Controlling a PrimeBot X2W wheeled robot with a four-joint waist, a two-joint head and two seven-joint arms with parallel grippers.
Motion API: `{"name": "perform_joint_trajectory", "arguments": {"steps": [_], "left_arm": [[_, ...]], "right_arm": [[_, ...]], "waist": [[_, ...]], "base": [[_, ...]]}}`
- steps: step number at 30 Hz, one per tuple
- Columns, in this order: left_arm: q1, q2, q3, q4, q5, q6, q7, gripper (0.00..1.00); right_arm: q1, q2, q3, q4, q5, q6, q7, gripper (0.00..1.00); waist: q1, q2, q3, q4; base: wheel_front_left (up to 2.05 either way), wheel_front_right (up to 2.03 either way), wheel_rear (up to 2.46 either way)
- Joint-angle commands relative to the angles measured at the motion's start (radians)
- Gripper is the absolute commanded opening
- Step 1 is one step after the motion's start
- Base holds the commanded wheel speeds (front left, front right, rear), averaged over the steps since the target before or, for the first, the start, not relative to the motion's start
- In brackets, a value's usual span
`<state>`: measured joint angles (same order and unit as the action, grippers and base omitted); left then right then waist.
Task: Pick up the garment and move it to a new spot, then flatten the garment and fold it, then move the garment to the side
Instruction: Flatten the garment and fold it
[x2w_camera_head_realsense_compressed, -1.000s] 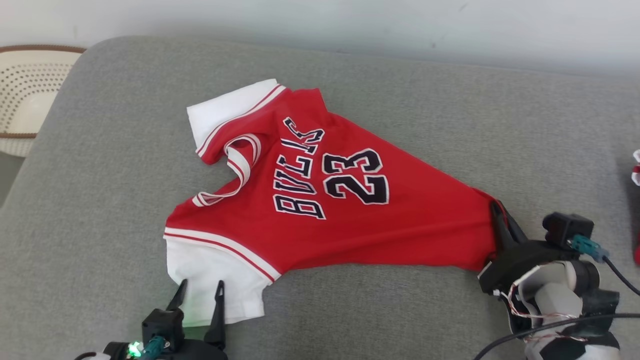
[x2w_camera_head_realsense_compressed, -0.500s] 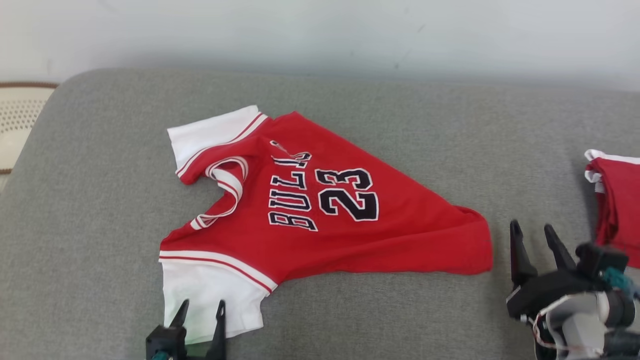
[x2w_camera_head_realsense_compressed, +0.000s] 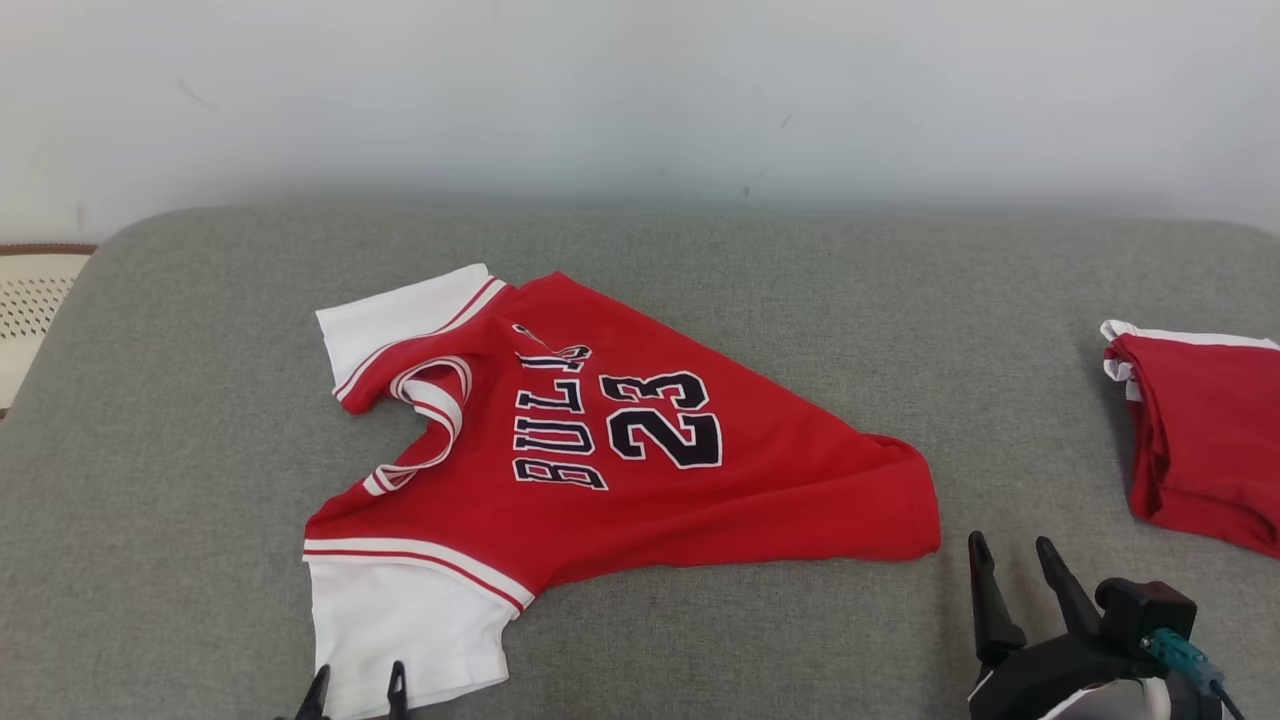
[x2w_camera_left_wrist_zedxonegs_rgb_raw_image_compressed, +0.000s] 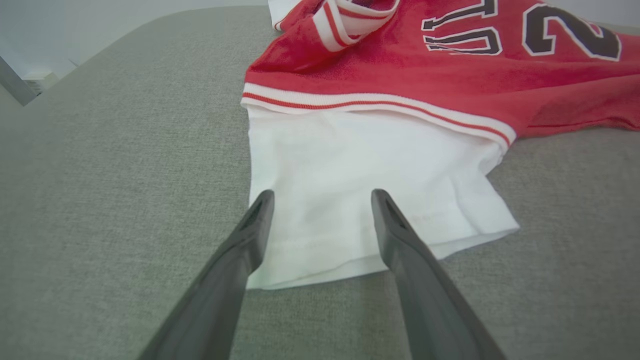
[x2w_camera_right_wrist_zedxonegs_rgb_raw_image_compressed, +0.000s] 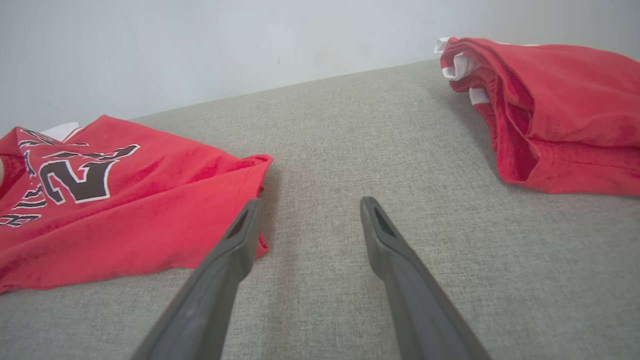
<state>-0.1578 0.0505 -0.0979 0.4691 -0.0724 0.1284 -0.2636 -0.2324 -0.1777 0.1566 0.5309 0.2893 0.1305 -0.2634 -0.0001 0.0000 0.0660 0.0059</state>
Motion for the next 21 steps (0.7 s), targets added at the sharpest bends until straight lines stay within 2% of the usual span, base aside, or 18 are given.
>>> {"name": "perform_joint_trajectory", "arguments": {"steps": [1,10,21], "left_arm": [[0.031,0.006,0.016,-0.01,0.012,0.005,-0.001,1.0],[0.077,0.011,0.047,-0.045,0.039,0.008,-0.001,1.0],[0.109,0.012,0.063,-0.075,0.052,0.002,-0.001,1.0]], "right_arm": [[0.023,0.006,0.009,-0.012,0.001,0.0,-0.001,1.0],[0.055,0.022,0.023,-0.051,-0.005,0.0,-0.001,1.0],[0.096,0.03,0.014,-0.09,-0.073,0.0,-0.001,1.0]], "waist": [[0.0001,0.0,-0.014,-0.004],[0.0001,0.0,-0.044,-0.004],[0.0001,0.0,-0.07,-0.007]], "base": [[0.0,0.0,0.0],[0.0,0.0,0.0],[0.0,0.0,0.0]]}}
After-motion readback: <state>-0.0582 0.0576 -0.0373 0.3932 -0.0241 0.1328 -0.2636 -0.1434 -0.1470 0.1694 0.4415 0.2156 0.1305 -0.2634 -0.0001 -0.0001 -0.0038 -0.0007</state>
